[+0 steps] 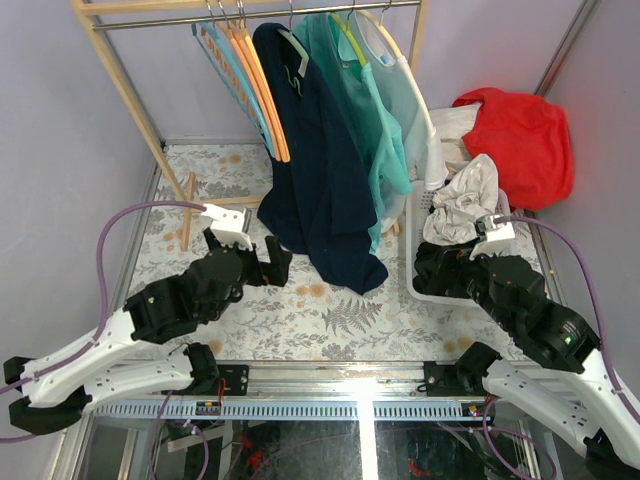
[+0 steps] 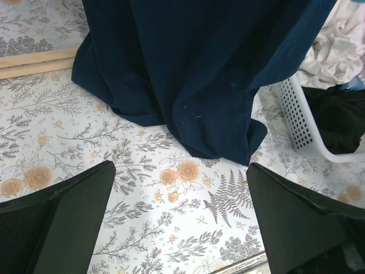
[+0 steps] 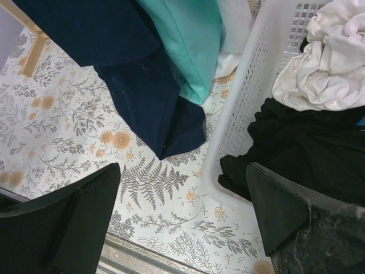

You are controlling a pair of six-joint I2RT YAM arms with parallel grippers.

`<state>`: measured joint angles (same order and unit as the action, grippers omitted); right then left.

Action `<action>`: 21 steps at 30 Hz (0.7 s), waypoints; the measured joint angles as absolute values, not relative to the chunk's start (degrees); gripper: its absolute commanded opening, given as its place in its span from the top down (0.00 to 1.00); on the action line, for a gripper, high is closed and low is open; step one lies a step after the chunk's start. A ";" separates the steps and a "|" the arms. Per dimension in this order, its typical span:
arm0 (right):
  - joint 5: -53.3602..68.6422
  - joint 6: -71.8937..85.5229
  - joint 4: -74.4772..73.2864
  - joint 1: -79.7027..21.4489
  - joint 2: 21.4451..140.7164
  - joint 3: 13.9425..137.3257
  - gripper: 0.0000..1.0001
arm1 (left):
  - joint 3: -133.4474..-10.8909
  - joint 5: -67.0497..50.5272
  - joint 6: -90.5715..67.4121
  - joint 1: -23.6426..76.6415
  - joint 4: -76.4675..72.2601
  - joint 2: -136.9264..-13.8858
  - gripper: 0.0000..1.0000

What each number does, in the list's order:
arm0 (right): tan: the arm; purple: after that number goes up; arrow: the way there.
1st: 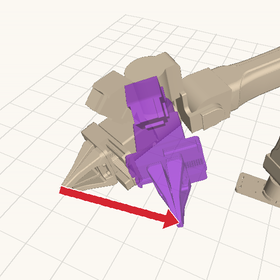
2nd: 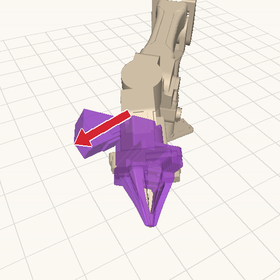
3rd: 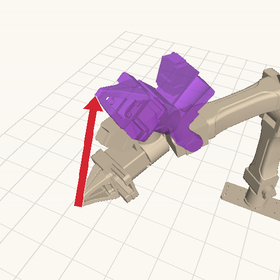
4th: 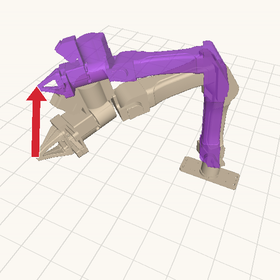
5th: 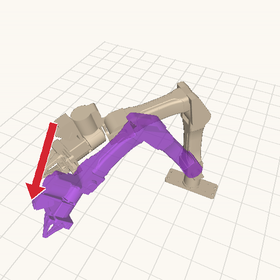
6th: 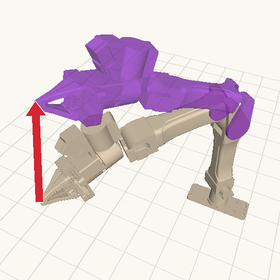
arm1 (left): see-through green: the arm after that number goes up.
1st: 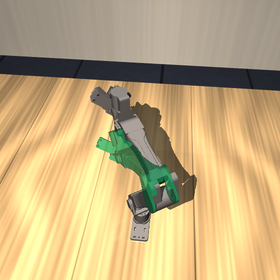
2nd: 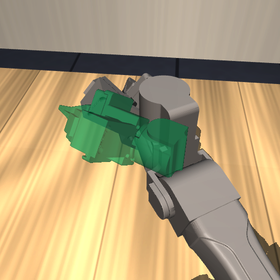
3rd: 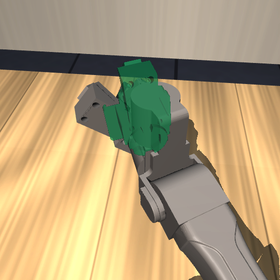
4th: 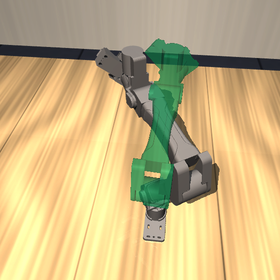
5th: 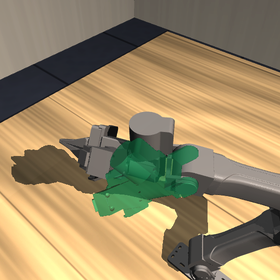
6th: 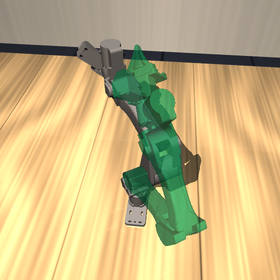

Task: Place the t-shirt on the hanger
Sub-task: Reset both arms

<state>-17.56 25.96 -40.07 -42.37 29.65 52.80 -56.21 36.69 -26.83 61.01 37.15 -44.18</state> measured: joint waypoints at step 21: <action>-21.28 30.68 -46.09 -42.37 31.48 55.66 0.01 | -51.57 35.11 -24.99 61.01 35.46 -37.26 0.00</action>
